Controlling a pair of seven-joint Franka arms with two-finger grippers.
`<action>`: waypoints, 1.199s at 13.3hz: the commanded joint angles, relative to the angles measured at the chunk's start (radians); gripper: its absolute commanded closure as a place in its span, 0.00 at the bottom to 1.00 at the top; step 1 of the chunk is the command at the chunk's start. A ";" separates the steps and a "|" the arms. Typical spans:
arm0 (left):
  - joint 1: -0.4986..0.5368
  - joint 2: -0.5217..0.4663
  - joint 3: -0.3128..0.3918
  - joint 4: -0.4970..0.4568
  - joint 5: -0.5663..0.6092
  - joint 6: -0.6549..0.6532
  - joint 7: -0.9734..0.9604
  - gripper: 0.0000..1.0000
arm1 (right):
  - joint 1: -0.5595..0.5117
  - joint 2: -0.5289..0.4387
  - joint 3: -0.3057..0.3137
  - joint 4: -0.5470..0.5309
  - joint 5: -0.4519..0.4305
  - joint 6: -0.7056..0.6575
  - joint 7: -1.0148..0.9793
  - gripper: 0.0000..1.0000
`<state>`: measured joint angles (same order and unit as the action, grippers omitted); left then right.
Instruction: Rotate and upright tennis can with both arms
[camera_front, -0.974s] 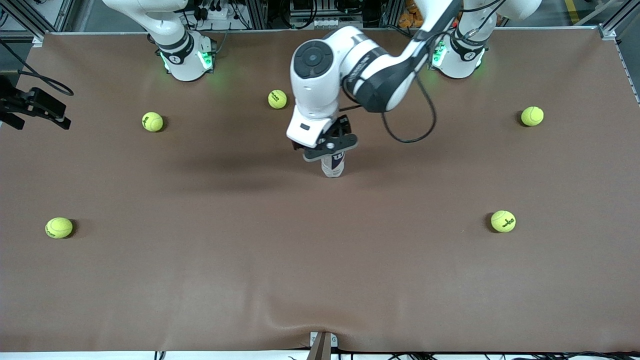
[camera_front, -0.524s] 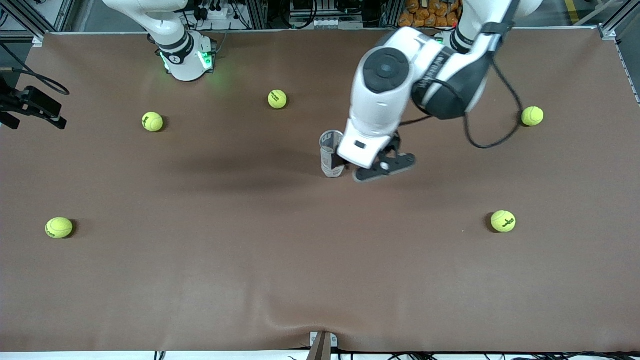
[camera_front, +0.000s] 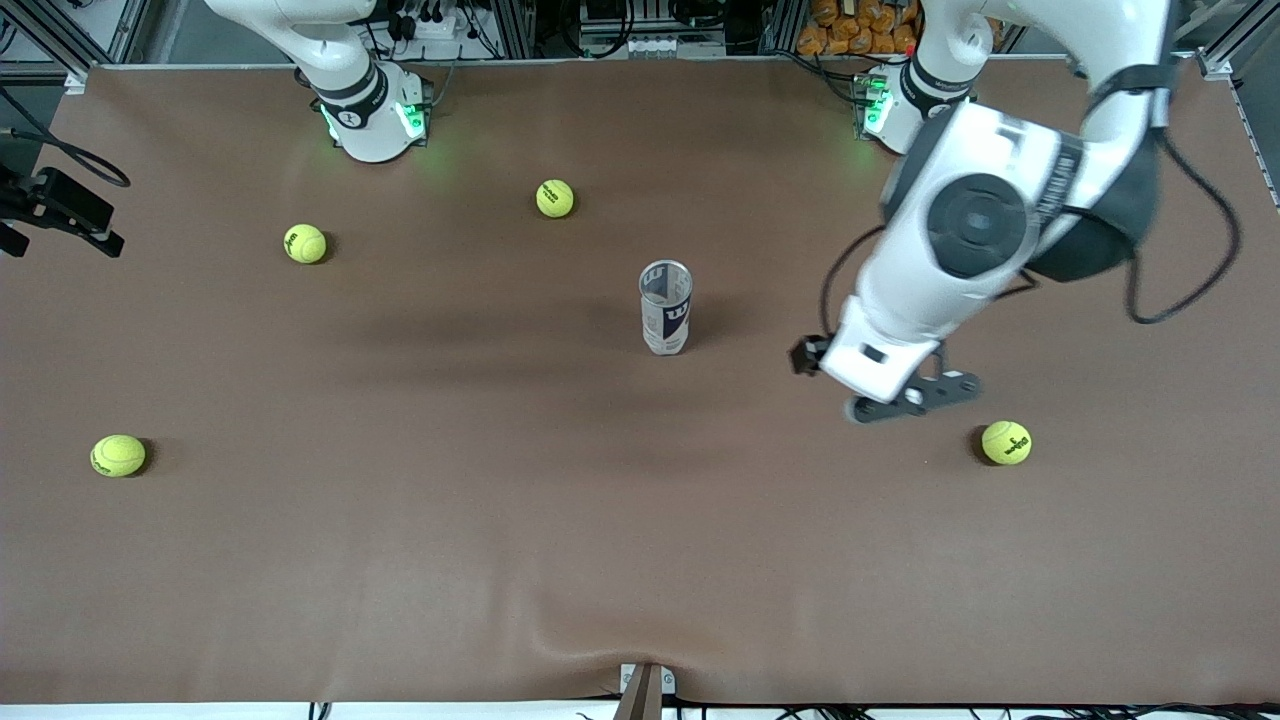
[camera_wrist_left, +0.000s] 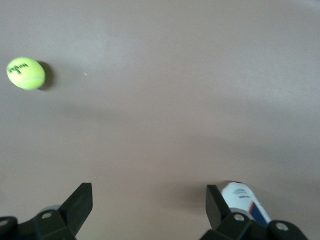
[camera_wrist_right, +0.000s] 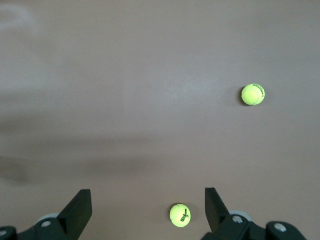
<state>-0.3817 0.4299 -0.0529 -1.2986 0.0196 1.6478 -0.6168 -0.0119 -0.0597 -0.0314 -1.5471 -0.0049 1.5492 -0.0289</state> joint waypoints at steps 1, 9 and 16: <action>0.052 -0.028 -0.011 -0.021 0.011 -0.014 0.087 0.00 | -0.023 0.007 0.013 0.021 -0.001 -0.005 0.003 0.00; 0.318 -0.091 -0.077 -0.034 0.005 -0.071 0.380 0.00 | -0.022 0.026 0.013 0.022 -0.003 -0.001 0.007 0.00; 0.293 -0.489 -0.004 -0.411 -0.003 -0.030 0.384 0.00 | -0.019 0.031 0.013 0.028 0.000 0.008 0.007 0.00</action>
<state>-0.0658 0.1079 -0.1033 -1.5121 0.0195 1.5438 -0.2393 -0.0127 -0.0411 -0.0325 -1.5443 -0.0053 1.5623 -0.0288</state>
